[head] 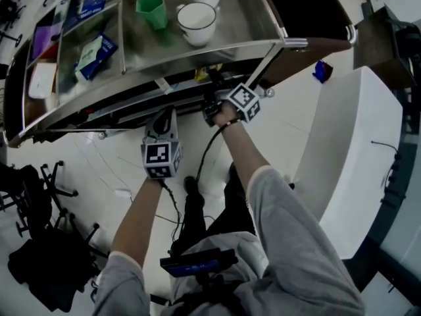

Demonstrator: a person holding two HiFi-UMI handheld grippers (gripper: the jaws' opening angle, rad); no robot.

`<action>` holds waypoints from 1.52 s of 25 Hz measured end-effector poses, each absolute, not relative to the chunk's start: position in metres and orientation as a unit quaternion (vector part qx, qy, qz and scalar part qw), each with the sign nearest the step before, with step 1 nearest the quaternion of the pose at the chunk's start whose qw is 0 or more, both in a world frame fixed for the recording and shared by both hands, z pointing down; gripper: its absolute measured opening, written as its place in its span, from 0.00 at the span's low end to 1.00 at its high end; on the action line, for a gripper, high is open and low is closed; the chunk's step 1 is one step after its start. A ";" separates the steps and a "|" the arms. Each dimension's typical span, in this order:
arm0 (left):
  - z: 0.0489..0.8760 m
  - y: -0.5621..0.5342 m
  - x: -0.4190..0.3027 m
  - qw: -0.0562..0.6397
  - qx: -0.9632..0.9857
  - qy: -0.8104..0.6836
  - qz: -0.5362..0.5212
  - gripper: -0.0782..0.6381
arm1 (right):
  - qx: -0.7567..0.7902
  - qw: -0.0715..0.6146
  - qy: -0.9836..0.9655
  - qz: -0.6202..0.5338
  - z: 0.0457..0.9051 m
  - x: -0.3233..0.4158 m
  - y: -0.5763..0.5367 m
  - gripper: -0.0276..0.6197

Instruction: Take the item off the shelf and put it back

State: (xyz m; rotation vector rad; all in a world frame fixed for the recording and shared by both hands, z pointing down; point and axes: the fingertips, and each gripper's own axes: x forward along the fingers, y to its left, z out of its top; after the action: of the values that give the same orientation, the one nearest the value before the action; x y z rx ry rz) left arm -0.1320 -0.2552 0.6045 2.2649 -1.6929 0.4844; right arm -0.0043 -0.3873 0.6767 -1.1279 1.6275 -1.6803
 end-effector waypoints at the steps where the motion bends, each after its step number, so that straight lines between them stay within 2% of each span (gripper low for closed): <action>1: 0.606 -0.257 -0.132 0.136 0.781 -0.586 0.166 0.12 | -0.419 0.270 0.601 -0.625 0.679 -0.006 -0.389 0.06; 10: 0.610 -0.259 -0.141 0.140 0.773 -0.597 0.162 0.12 | -0.461 0.260 0.575 -0.624 0.698 0.002 -0.395 0.08; 11: 0.610 -0.258 -0.141 0.141 0.773 -0.598 0.161 0.12 | -0.464 0.261 0.573 -0.623 0.698 0.002 -0.395 0.11; 13: 0.608 -0.257 -0.142 0.141 0.773 -0.598 0.159 0.12 | -0.466 0.265 0.567 -0.626 0.699 0.003 -0.395 0.27; 15: 0.609 -0.256 -0.143 0.140 0.774 -0.597 0.160 0.12 | -0.467 0.266 0.564 -0.627 0.699 0.003 -0.393 0.35; 22: 0.606 -0.245 -0.146 0.147 0.768 -0.603 0.156 0.12 | -0.467 0.259 0.568 -0.626 0.694 0.006 -0.377 0.36; 27: 0.590 -0.230 -0.152 0.141 0.766 -0.609 0.150 0.12 | -0.461 0.228 0.612 -0.601 0.662 0.010 -0.354 0.36; 28: 0.584 -0.226 -0.153 0.142 0.765 -0.611 0.148 0.12 | -0.460 0.216 0.629 -0.588 0.650 0.010 -0.347 0.36; 30: 0.571 -0.215 -0.157 0.143 0.763 -0.614 0.144 0.12 | -0.459 0.187 0.666 -0.557 0.623 0.011 -0.329 0.26; 33: 0.550 -0.199 -0.167 0.142 0.759 -0.620 0.136 0.12 | -0.462 0.132 0.711 -0.514 0.589 0.014 -0.296 0.07; 38: 0.514 -0.170 -0.185 0.133 0.753 -0.633 0.123 0.12 | -0.451 0.085 0.753 -0.471 0.546 0.024 -0.249 0.06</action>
State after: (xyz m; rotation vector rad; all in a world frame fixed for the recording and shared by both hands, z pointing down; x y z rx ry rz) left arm -0.1848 -0.1698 0.5135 2.1836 -1.8343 0.3580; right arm 0.0238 -0.2493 0.5459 -1.3456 2.2466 -1.4053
